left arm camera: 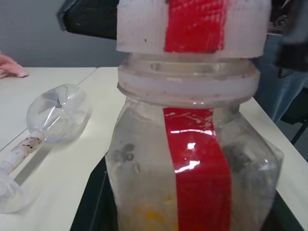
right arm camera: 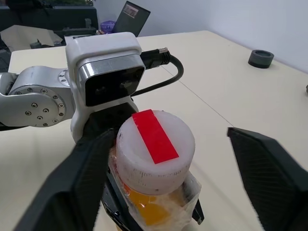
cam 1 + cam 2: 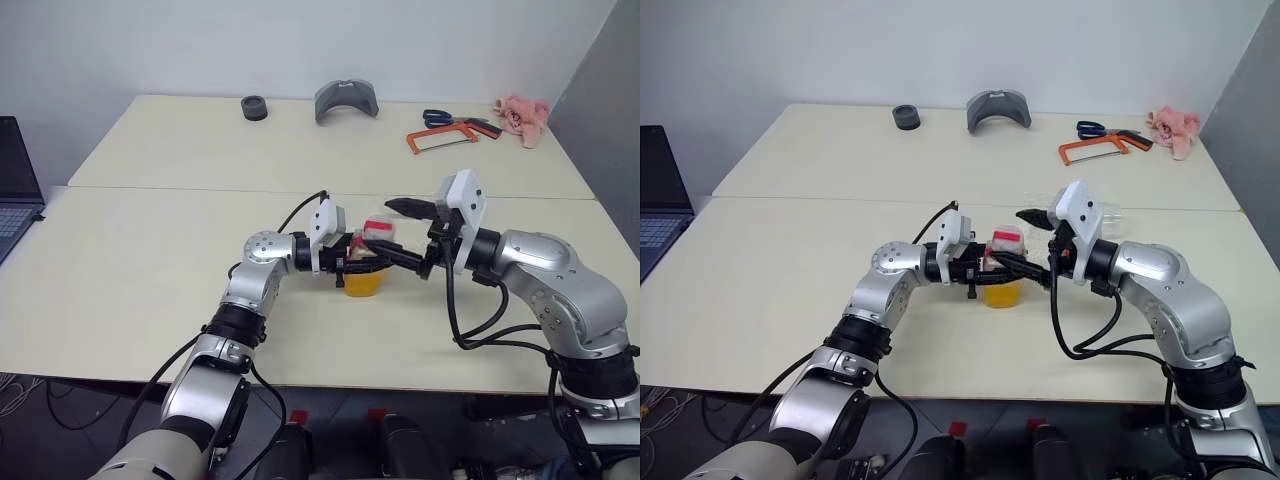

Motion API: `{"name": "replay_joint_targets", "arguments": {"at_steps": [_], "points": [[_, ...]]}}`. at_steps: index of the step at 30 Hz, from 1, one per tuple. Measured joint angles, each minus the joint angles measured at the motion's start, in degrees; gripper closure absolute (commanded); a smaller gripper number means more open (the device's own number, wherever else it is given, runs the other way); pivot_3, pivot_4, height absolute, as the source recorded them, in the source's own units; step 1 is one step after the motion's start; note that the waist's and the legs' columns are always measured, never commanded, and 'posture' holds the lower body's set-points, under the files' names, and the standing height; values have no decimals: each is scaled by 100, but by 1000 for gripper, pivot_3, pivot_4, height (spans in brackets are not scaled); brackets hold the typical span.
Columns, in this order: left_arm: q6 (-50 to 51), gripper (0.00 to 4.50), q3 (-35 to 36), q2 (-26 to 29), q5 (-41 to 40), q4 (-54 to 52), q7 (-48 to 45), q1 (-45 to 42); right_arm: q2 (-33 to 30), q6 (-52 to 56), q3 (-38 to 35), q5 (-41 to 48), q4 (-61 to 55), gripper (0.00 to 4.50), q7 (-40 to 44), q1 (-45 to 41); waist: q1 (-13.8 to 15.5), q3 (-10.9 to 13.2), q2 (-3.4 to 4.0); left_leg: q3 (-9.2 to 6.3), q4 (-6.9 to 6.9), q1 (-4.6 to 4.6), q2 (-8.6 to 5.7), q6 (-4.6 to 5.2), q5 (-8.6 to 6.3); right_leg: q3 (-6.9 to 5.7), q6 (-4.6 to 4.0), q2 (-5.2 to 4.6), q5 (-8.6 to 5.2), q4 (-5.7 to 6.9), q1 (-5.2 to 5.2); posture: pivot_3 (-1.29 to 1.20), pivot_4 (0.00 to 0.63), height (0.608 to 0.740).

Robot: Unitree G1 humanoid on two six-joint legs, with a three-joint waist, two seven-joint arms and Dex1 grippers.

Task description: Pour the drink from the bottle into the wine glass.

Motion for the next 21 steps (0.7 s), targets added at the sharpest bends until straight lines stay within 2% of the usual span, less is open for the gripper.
{"name": "replay_joint_targets", "arguments": {"at_steps": [3, 4, 9, 17, 21], "points": [[1, 2892, -1, 2, 2, 13, 6, -5, 39, 56, 0, 101, -26, 2615, 31, -1, 0, 0, 0, 0, 0, 0, 0, 0, 0, 0, 0, 0, 0, 0, 0, 0, 150, 740], [1, 2892, 0, 2, 2, 17, 3, -6, 38, 64, -1, 105, -32, 2679, 29, -1, 0, 0, 0, -1, 0, 0, 0, 0, 0, -1, 0, 0, 0, 0, 0, 0, 150, 740], [1, 2892, 0, 4, 1, 18, -5, -7, 38, 59, -5, 117, -40, 2679, 37, 6, 0, 0, 0, -1, 0, 0, 0, 0, 0, 0, 0, 0, 0, 0, 0, 0, 150, 740], [-1, 2895, 86, 16, -24, 23, 16, -22, 120, -741, 203, -468, -81, 2739, -3, 134, 0, 0, 0, 0, 0, 0, 0, 0, 0, 0, 0, 0, 0, 0, 0, 0, 150, 740], [-1, 2902, 31, -3, -5, 21, 1, 8, 412, -691, -283, -6, -165, 2771, -161, 301, 10, 0, 0, -3, 0, -2, -1, -1, 0, -1, 0, -1, 0, 0, 0, 0, 150, 740]]}}
